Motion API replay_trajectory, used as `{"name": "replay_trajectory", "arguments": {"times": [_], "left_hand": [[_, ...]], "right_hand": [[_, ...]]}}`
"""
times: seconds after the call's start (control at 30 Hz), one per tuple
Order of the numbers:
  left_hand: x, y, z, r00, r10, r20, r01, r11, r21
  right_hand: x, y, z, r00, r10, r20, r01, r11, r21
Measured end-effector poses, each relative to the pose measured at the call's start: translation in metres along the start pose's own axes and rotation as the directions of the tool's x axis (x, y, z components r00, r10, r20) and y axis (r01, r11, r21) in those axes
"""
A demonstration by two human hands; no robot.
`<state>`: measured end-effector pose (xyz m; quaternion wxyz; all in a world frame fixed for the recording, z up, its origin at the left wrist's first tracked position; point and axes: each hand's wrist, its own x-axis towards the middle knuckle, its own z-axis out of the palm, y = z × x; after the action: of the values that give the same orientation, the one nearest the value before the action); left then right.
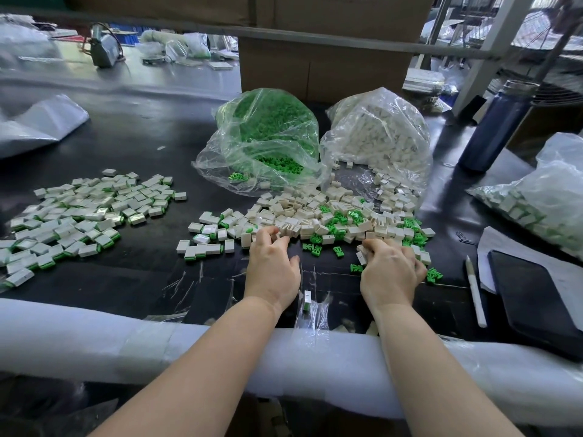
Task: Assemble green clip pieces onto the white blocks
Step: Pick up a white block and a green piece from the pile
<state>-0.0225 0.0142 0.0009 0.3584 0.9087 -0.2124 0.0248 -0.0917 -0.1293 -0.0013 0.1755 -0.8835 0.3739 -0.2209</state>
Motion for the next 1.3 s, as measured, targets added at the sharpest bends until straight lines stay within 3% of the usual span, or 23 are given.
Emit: {"name": "replay_trajectory", "arguments": {"times": [0.2,0.57,0.8,0.97,1.13,1.3], "left_hand": [[0.0005,0.0004,0.0009,1.000,-0.017,-0.005,0.017,0.999,0.034],[-0.0005,0.0007,0.0019,0.998,0.047,-0.032,-0.047,0.999,0.013],[-0.0026,0.0014,0.0004,0.996,0.079,-0.032,-0.078,0.997,0.027],[-0.0029,0.0006,0.0011,0.995,0.098,-0.030,-0.097,0.995,0.022],[-0.0035,0.0022,0.0004,0.984,0.173,-0.041,-0.174,0.985,-0.015],[-0.0050,0.0046,0.0002,0.970,0.243,0.018,-0.242,0.970,-0.034]], "right_hand": [[-0.0011,-0.0016,-0.0038,0.999,0.011,0.042,-0.010,1.000,-0.027],[-0.0030,-0.0048,-0.0049,0.999,0.046,-0.018,-0.048,0.997,-0.066],[-0.0009,-0.0039,-0.0047,0.996,0.051,0.074,-0.042,0.992,-0.118],[0.0003,-0.0034,-0.0030,0.999,0.039,0.029,-0.036,0.995,-0.094],[-0.0026,-0.0056,-0.0053,0.988,-0.099,-0.117,0.107,0.993,0.058],[-0.0074,-0.0091,-0.0054,0.969,-0.227,-0.094,0.239,0.962,0.136]]}}
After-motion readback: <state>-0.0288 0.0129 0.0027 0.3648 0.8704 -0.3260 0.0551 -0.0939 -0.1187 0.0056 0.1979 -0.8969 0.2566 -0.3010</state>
